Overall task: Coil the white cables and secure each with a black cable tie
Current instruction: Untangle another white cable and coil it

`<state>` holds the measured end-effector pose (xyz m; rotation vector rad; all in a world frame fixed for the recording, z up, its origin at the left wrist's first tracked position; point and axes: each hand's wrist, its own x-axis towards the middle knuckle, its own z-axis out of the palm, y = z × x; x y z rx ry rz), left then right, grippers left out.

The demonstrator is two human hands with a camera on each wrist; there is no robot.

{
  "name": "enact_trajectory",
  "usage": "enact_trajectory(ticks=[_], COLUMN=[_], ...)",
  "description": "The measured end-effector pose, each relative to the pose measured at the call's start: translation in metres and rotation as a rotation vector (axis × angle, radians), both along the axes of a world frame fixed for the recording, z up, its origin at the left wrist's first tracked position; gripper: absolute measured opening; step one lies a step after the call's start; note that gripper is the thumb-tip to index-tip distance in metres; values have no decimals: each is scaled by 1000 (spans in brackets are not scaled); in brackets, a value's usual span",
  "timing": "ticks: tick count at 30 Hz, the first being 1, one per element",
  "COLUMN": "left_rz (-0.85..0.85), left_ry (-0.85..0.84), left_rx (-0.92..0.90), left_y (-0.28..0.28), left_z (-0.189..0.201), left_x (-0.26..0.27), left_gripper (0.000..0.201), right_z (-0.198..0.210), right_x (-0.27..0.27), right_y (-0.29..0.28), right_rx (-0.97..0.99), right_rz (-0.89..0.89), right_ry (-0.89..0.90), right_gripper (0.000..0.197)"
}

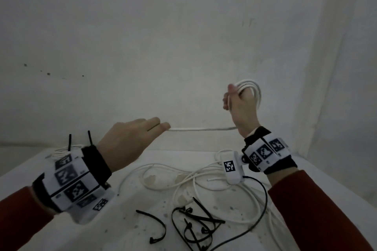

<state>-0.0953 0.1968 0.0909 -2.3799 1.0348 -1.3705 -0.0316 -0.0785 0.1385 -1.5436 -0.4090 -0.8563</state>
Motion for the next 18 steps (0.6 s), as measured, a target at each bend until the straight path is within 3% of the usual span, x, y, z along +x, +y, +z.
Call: enact_trajectory(ticks=[3, 6, 14, 18], left_rz=[41, 118, 63, -62], left_ry=[-37, -69, -97, 17], left_rx=[3, -14, 4, -152], left_y=[3, 12, 19, 9], left_z=[24, 47, 74, 70], left_x=[-11, -13, 3, 16], left_gripper=[42, 38, 38, 35], right_z=[-11, -18, -25, -20], right_x=[-8, -25, -69, -83], right_y=[5, 8, 29, 36], right_rx=[-456, -693, -880, -587], right_rz=[-101, 62, 304, 581], right_ry=[124, 157, 157, 259], right_gripper=[26, 31, 58, 75])
